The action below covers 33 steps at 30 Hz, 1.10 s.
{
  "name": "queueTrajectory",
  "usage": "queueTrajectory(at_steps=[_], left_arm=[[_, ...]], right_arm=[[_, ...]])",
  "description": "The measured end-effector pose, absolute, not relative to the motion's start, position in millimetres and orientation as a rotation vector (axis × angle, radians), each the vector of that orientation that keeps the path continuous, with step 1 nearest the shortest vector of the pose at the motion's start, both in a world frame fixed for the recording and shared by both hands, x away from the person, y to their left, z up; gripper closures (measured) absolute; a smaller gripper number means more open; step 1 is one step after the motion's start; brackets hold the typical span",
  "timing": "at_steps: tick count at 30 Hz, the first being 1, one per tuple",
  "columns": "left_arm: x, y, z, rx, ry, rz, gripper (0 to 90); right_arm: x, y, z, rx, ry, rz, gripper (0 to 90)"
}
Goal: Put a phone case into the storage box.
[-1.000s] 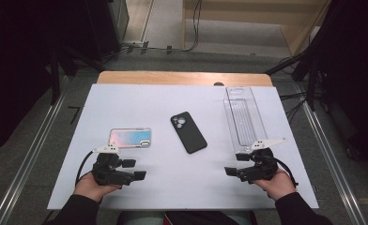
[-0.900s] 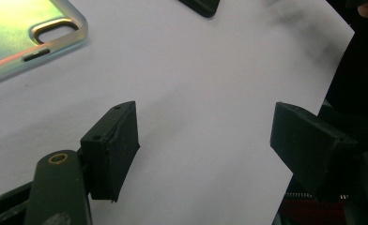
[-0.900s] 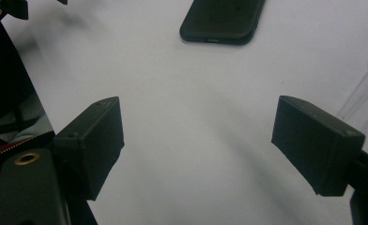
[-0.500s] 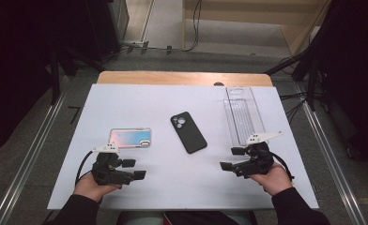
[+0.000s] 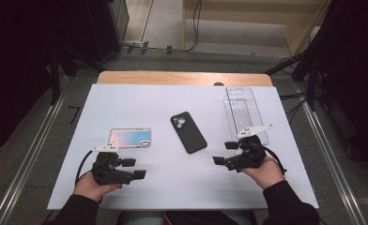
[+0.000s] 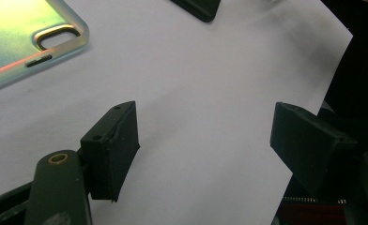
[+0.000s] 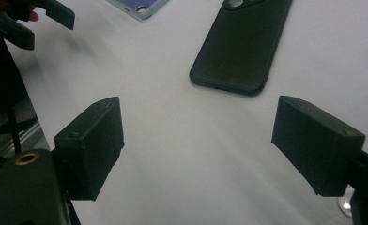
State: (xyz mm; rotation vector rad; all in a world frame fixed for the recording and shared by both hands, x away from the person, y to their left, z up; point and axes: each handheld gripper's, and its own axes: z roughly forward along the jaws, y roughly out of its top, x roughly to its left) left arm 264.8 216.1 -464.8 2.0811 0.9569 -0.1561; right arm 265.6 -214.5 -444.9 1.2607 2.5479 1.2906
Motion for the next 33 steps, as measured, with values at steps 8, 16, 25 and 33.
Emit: queueTrajectory(at_steps=[8, 16, 25, 33], left_arm=[[265, 216, -465, 2.084, 0.965, -0.163, 24.3], [265, 217, -465, 2.08, 0.966, -0.166, 24.2], [265, 217, -465, 2.079, 0.969, -0.167, 24.2], [265, 218, -465, 2.079, 0.969, -0.167, 24.2]], right_arm=[[280, -203, -437, 1.295, 2.506, 1.313, 15.4], [294, -194, -433, 1.319, 2.445, 1.297, 15.4], [311, -184, -434, 1.365, 2.404, 1.276, 15.4], [325, -170, -434, 1.377, 2.405, 1.266, 13.7]])
